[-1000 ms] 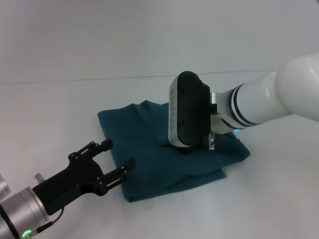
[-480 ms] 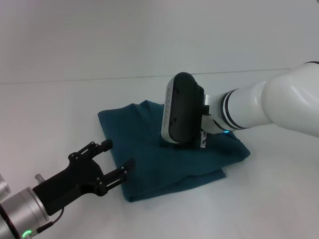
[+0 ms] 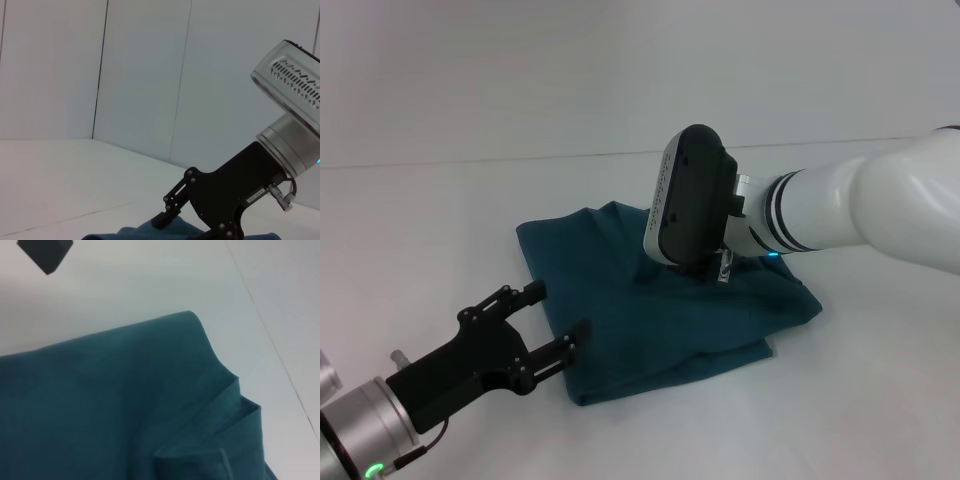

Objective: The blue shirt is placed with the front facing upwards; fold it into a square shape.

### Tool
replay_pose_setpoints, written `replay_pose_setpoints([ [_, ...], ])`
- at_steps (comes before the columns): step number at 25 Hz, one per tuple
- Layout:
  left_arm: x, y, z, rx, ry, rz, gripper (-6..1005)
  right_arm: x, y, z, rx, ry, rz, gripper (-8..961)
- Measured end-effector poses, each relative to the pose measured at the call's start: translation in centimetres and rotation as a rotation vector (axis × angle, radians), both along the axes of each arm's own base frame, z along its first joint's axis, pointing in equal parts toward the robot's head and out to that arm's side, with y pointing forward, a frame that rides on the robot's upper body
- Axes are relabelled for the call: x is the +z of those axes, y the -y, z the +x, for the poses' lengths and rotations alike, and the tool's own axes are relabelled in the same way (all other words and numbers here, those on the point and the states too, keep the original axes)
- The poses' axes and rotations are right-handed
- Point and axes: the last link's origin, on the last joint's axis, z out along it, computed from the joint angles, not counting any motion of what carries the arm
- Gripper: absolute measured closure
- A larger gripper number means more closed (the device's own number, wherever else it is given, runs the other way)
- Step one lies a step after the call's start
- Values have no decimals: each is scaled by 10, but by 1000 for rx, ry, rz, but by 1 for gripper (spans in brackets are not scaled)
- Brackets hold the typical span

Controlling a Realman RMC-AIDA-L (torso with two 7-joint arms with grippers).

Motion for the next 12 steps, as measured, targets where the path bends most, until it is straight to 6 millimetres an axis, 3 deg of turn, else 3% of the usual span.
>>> replay_pose_setpoints([
  [12,0,1,-1,0,-5,1,210,-1,5,3,-23,-1,-29,676],
])
